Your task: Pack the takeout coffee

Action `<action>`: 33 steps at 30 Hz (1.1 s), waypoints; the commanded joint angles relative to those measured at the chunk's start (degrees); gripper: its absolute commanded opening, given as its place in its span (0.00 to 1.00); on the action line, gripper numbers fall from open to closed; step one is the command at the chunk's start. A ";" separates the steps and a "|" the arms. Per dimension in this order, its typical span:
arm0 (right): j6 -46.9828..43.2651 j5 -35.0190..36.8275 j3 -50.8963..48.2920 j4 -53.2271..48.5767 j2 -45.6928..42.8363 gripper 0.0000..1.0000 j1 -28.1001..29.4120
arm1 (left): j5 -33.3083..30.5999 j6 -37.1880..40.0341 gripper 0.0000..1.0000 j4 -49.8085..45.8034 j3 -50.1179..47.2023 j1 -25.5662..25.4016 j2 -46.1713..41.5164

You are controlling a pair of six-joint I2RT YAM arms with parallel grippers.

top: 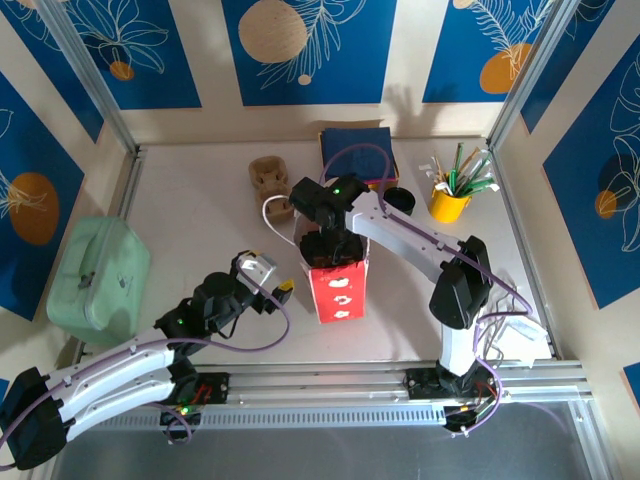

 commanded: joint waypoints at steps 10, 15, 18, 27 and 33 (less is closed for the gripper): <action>1.06 -0.17 -1.63 -0.14 0.71 0.83 -0.37 | 3.00 1.65 0.89 0.74 1.75 -0.46 2.24; 1.20 -0.59 -3.11 0.44 0.34 0.83 -0.63 | 6.67 1.18 0.88 3.00 3.55 -0.51 6.23; 1.07 -0.94 -3.59 0.87 0.07 0.83 -0.72 | 7.97 0.95 0.88 4.70 4.33 -0.64 8.23; 0.15 -0.17 0.67 -1.64 0.49 0.84 -0.81 | 8.81 1.38 0.88 5.29 6.32 -0.86 10.96; 0.28 -0.26 0.78 -1.46 0.46 0.83 -0.87 | 8.74 1.65 0.88 4.67 6.98 -1.03 10.78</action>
